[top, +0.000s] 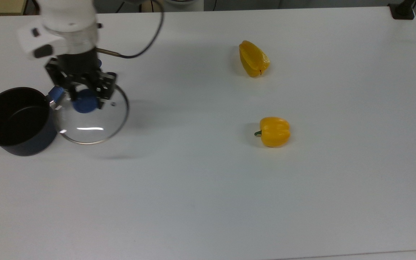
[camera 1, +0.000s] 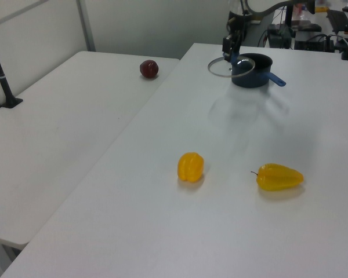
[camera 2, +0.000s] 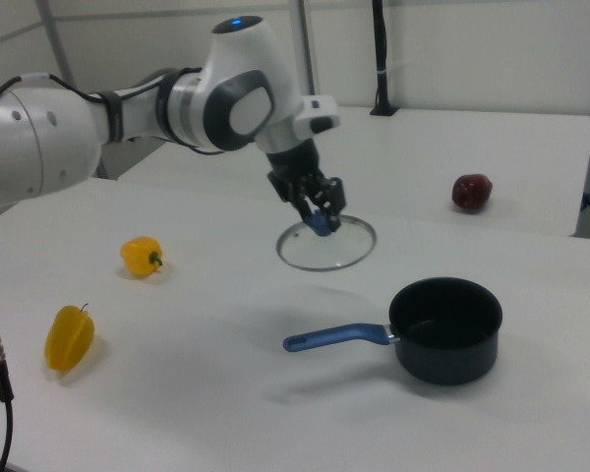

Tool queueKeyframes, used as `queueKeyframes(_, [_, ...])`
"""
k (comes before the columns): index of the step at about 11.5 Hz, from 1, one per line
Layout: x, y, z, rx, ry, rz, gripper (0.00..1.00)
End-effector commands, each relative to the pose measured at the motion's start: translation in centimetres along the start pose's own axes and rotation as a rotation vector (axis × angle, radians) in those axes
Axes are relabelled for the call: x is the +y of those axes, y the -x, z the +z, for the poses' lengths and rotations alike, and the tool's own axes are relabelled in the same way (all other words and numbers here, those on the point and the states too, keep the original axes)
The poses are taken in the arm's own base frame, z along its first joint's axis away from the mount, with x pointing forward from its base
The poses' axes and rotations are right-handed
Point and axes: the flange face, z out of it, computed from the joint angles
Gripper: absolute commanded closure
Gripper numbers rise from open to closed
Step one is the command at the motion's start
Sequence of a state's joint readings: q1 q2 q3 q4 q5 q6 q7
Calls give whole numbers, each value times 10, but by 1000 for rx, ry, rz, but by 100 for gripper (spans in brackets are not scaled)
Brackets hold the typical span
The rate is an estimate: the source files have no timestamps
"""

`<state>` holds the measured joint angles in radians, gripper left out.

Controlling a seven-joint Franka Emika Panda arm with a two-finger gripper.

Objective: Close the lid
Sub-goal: 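Lift the glass lid and carry it over the blue saucepan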

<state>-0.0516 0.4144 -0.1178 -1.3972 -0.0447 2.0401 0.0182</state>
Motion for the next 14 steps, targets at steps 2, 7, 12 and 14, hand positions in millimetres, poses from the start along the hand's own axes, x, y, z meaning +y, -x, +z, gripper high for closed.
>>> queueKeyframes(2, [98,-7,10,60,25,-16,66])
queueKeyframes(7, [165,-4,38,126,32,76,66])
queueKeyframes(12, [190,5,63,90,27,82,66])
queueKeyframes(14, [189,6,74,81,14,89,65])
